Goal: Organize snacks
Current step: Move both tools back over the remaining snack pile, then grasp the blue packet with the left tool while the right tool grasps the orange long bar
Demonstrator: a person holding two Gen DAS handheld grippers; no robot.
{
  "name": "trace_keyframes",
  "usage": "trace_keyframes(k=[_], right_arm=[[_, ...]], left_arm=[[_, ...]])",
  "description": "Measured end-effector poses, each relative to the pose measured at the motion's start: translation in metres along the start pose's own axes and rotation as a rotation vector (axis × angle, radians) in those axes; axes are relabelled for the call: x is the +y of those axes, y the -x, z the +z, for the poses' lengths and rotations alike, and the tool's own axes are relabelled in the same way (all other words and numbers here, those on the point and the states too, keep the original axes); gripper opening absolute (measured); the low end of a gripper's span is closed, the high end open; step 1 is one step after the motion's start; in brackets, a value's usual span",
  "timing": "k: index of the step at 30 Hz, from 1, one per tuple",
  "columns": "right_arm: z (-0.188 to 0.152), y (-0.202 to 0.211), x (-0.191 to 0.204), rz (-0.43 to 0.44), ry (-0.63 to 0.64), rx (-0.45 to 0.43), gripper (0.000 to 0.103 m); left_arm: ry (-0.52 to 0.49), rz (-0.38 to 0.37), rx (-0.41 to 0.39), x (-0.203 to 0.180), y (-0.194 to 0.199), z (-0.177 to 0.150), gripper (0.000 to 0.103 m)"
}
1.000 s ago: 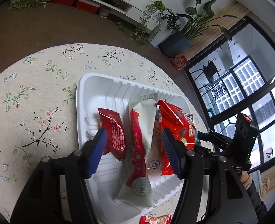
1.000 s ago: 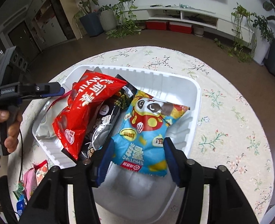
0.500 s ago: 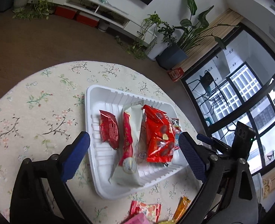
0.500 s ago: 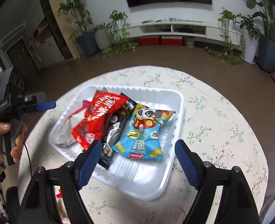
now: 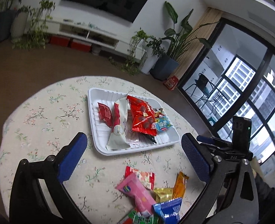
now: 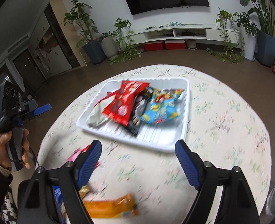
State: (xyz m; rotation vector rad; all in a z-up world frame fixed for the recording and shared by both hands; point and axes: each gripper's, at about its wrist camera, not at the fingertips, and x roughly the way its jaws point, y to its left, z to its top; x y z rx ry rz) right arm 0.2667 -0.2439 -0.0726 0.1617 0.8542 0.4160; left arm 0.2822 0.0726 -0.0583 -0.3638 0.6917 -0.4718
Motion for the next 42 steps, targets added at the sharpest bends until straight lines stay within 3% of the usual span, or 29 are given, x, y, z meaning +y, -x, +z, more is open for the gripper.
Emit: trace_keyframes(k=[4, 7, 10, 18, 27, 30, 34, 36, 39, 41, 42], right_arm=[[-0.032, 0.015, 0.009, 0.026, -0.057, -0.016, 0.083], [-0.058, 0.022, 0.016, 0.042, -0.093, -0.021, 0.083], [-0.085, 0.029, 0.025, 0.033, -0.124, -0.009, 0.083], [-0.138, 0.041, 0.033, -0.008, -0.223, 0.009, 0.083], [-0.169, 0.040, 0.041, -0.054, -0.262, 0.023, 0.083], [-0.167, 0.038, 0.040, -0.056, -0.272, 0.023, 0.083], [-0.160, 0.035, 0.039, -0.049, -0.289, 0.025, 0.080], [-0.155, 0.032, 0.038, -0.049, -0.297, 0.027, 0.080], [-0.148, 0.025, 0.038, -0.046, -0.310, 0.056, 0.078], [-0.142, 0.019, 0.041, -0.049, -0.310, 0.076, 0.077], [-0.140, 0.016, 0.042, -0.050, -0.308, 0.085, 0.076]], left_arm=[[-0.026, 0.003, 0.007, -0.025, 0.021, -0.031, 0.102], [-0.107, 0.111, 0.118, -0.050, 0.023, -0.060, 0.102], [-0.115, 0.204, 0.182, -0.062, 0.023, -0.087, 0.102], [-0.133, 0.224, 0.230, -0.093, 0.028, -0.146, 0.102], [-0.152, 0.254, 0.271, -0.119, 0.009, -0.167, 0.099], [-0.149, 0.267, 0.290, -0.122, 0.001, -0.168, 0.092], [-0.108, 0.271, 0.317, -0.114, -0.012, -0.163, 0.073], [-0.089, 0.275, 0.336, -0.110, -0.018, -0.162, 0.069], [-0.078, 0.274, 0.364, -0.105, -0.024, -0.163, 0.055], [-0.054, 0.246, 0.381, -0.100, -0.028, -0.163, 0.038], [-0.048, 0.236, 0.385, -0.099, -0.029, -0.163, 0.037]])
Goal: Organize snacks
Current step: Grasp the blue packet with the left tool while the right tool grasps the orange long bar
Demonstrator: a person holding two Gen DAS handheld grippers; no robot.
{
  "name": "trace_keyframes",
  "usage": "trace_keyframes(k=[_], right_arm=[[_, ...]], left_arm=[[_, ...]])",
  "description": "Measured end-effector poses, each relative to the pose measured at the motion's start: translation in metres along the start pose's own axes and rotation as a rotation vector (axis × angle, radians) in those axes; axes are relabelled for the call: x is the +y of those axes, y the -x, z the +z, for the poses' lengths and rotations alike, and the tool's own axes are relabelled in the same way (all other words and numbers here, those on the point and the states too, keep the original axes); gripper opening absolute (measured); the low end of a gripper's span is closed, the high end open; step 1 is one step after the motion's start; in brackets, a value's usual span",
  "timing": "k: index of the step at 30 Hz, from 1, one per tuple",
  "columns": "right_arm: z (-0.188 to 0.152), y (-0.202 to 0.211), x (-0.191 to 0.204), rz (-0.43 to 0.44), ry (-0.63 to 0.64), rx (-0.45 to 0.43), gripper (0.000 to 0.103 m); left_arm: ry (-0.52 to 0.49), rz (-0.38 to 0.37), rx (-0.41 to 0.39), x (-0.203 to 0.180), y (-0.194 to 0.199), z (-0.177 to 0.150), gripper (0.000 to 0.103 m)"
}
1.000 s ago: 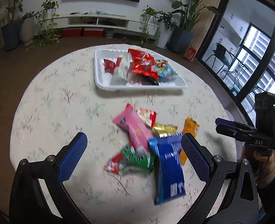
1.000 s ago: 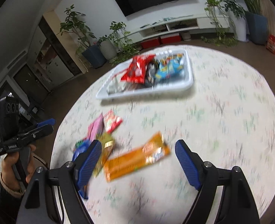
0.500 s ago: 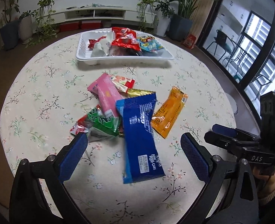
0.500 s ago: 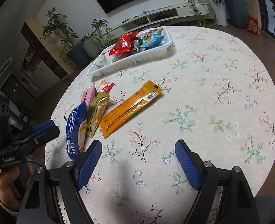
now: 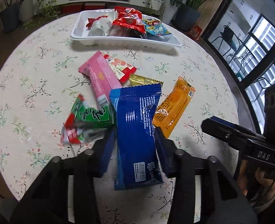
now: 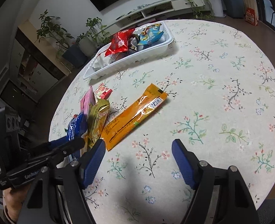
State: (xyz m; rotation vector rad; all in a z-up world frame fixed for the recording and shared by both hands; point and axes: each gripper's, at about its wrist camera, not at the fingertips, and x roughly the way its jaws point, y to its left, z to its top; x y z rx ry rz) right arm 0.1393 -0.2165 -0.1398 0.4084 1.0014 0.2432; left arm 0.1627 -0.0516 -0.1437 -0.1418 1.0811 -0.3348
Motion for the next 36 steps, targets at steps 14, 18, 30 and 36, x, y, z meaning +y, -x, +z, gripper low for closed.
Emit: trace_keyframes(k=[14, 18, 30, 36], right_arm=[[0.013, -0.028, 0.015, -0.066, 0.000, 0.060, 0.076], [0.015, -0.030, 0.016, -0.082, -0.008, 0.056, 0.076], [0.020, -0.040, 0.028, -0.157, 0.023, 0.068, 0.076], [0.030, -0.053, 0.038, -0.246, 0.047, 0.097, 0.076]], left_arm=[[0.019, -0.096, 0.018, 0.014, 0.002, 0.004, 0.030], [0.008, -0.107, 0.020, 0.015, 0.008, 0.000, 0.030], [-0.038, -0.058, 0.028, 0.023, 0.019, -0.017, 0.030], [-0.025, -0.068, 0.022, 0.028, 0.024, -0.027, 0.029]])
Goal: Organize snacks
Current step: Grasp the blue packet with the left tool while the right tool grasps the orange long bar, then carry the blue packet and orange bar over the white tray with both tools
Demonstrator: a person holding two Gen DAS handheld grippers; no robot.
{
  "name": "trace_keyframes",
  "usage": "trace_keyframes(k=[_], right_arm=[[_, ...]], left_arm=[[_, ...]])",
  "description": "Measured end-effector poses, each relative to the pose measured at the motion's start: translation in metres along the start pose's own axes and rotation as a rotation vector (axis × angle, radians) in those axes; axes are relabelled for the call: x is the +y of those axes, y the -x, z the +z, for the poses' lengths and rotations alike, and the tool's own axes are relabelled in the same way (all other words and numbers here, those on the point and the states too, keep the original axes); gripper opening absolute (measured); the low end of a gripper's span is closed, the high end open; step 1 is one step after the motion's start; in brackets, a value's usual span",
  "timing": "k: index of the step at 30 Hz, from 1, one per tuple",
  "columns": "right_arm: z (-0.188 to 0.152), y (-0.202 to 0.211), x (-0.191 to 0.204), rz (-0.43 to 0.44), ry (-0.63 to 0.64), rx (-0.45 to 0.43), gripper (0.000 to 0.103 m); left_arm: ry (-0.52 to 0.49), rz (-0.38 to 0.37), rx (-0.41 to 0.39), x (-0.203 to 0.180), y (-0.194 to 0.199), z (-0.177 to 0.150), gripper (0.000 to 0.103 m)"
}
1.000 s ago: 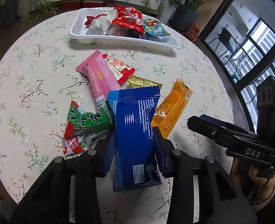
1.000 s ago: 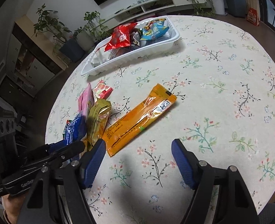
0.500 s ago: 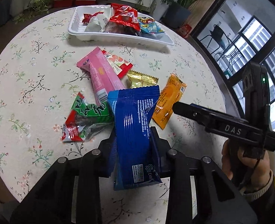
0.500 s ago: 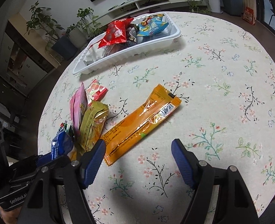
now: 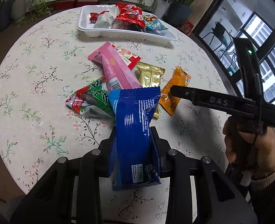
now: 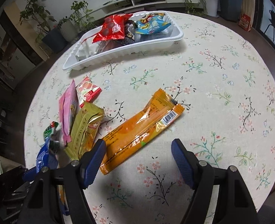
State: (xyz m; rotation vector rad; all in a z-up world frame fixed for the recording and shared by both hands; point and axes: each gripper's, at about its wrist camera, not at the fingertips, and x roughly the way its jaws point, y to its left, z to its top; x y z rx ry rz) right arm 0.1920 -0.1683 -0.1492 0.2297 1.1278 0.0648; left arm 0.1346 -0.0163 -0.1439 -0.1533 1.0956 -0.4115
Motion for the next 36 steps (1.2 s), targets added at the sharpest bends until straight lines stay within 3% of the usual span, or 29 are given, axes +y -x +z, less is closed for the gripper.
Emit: trace_keyframes(k=[4, 10, 12, 15, 21, 22, 36], right_arm=[[0.007, -0.007, 0.009, -0.041, 0.011, 0.011, 0.076], [0.010, -0.019, 0.031, -0.173, 0.147, -0.001, 0.075], [0.009, -0.019, 0.033, -0.170, 0.163, -0.002, 0.073], [0.007, -0.017, 0.034, -0.152, 0.202, 0.007, 0.063], [0.004, -0.010, 0.033, -0.125, 0.254, 0.024, 0.024], [0.003, -0.009, 0.030, -0.129, 0.252, 0.025, 0.011], [-0.027, 0.023, -0.004, -0.021, 0.192, -0.058, 0.010]], left_arm=[[0.006, -0.012, -0.006, 0.001, 0.001, -0.003, 0.029], [0.019, -0.028, -0.009, 0.005, 0.001, -0.004, 0.030], [0.022, -0.031, -0.008, 0.007, 0.001, -0.005, 0.030], [0.024, -0.035, -0.007, 0.009, 0.001, -0.005, 0.030], [0.026, -0.037, -0.006, 0.009, 0.002, -0.005, 0.030], [0.028, -0.039, -0.005, 0.009, 0.002, -0.005, 0.030], [0.077, -0.068, -0.020, 0.018, 0.004, -0.007, 0.028]])
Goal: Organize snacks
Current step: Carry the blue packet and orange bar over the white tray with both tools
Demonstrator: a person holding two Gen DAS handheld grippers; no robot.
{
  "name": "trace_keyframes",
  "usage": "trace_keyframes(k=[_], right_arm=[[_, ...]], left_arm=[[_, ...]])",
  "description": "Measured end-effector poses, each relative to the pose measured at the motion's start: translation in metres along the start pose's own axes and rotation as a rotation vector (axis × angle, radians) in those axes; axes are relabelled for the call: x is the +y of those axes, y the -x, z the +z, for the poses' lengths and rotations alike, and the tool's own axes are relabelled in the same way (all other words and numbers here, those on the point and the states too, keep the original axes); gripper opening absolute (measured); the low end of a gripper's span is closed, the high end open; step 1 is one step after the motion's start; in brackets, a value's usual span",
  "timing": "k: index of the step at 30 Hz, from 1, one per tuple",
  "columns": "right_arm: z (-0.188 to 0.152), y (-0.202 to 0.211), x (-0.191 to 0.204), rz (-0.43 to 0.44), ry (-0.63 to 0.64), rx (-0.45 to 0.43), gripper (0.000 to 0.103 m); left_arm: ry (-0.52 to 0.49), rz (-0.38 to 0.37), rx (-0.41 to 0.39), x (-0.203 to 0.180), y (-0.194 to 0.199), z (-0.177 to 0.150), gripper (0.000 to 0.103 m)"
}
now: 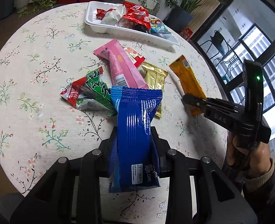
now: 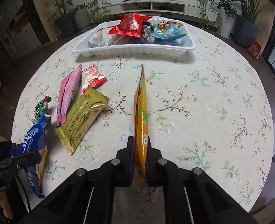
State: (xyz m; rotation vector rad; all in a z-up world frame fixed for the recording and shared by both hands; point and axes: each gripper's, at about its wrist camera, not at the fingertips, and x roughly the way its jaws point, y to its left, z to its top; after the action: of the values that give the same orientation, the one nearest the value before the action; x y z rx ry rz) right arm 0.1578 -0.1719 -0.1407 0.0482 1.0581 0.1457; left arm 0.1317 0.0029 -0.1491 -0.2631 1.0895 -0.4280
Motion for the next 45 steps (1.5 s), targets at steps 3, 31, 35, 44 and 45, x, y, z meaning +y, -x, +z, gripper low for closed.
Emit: trace_keyframes(k=[3, 31, 35, 44, 45], right_arm=[[-0.006, 0.010, -0.009, 0.017, -0.020, -0.023, 0.010], [0.006, 0.065, -0.061, 0.227, -0.169, -0.154, 0.010], [0.020, 0.071, -0.076, 0.220, -0.189, -0.181, 0.010], [0.073, 0.079, -0.099, 0.211, -0.182, -0.231, 0.010], [0.081, 0.079, -0.099, 0.211, -0.176, -0.236, 0.010]], left_arm=[[0.002, -0.005, -0.003, 0.000, 0.002, 0.000, 0.027], [0.142, -0.284, -0.133, 0.017, 0.054, 0.053, 0.027], [0.147, -0.293, -0.160, 0.026, 0.063, 0.076, 0.027], [0.139, -0.298, -0.213, 0.042, 0.082, 0.141, 0.027], [0.136, -0.297, -0.218, 0.042, 0.083, 0.149, 0.027]])
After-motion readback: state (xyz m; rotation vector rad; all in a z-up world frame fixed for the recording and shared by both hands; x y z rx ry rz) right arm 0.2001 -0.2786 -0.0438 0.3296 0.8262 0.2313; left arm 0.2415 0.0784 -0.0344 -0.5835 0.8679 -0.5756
